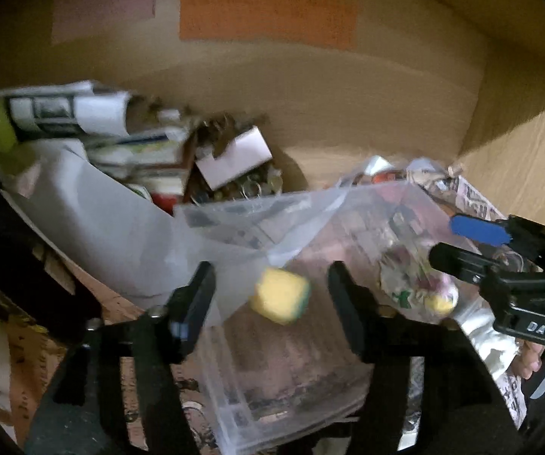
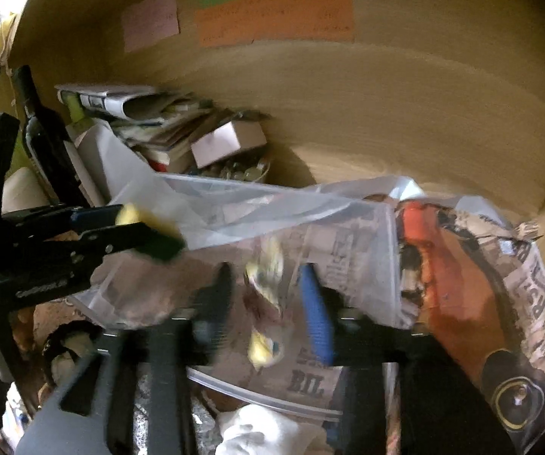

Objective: Organize soft objects
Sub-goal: 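Open the left tool over the clear box while the right tool releases the floral cloth, then grasp the black patterned strap with the left tool while the right tool grasps the white drawstring pouch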

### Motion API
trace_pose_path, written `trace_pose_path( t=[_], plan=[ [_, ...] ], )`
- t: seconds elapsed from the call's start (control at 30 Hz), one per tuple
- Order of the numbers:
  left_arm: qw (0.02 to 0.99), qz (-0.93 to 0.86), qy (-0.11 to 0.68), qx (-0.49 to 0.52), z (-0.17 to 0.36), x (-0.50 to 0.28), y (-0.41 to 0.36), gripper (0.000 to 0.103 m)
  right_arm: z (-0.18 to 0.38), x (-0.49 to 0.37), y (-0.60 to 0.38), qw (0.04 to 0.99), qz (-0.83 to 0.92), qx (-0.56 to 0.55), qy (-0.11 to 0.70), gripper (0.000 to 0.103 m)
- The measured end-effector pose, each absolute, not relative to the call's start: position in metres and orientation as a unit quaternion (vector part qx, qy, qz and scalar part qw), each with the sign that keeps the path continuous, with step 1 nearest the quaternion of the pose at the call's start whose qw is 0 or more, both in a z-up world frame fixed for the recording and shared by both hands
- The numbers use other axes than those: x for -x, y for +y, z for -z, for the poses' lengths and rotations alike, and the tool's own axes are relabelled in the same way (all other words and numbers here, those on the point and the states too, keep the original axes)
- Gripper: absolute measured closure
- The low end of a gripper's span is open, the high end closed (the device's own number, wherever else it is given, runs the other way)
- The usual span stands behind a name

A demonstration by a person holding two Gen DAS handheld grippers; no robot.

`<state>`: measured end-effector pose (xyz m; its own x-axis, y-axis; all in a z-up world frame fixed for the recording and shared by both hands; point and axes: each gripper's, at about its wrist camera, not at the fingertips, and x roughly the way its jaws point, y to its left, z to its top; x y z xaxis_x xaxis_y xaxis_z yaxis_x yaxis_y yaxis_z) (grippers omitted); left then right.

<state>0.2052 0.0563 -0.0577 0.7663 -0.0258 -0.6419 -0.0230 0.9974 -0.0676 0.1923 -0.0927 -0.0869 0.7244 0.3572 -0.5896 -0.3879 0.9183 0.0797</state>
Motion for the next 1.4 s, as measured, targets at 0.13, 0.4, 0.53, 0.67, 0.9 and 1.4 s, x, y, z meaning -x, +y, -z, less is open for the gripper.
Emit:
trace_pose_path(
  t=[0.13, 0.4, 0.53, 0.67, 0.9, 1.4],
  plan=[
    [0.944, 0.002, 0.327, 0.039, 0.043, -0.195, 0.059, 0.033, 0.072, -0.180, -0.097, 0.941, -0.190, 0.025, 0.278, 0.040],
    [0.961, -0.009, 0.274, 0.024, 0.024, -0.148, 0.058, 0.007, 0.046, -0.137, -0.112, 0.960, -0.181, 0.020, 0.214, 0.026],
    [0.961, -0.002, 0.276, 0.018, 0.030, -0.126, 0.055, 0.006, 0.046, -0.116, -0.120, 0.964, -0.174, 0.023, 0.198, 0.021],
    [0.957, 0.002, 0.290, 0.014, 0.042, -0.114, 0.053, 0.005, 0.056, -0.101, -0.126, 0.965, -0.168, 0.027, 0.200, 0.020],
    [0.946, 0.004, 0.322, 0.027, 0.073, -0.102, 0.049, 0.005, 0.085, -0.085, -0.134, 0.959, -0.158, 0.024, 0.232, 0.020],
    [0.926, 0.042, 0.370, 0.053, 0.118, -0.112, 0.032, 0.054, 0.132, -0.112, -0.137, 0.937, -0.164, -0.034, 0.307, 0.035]
  ],
)
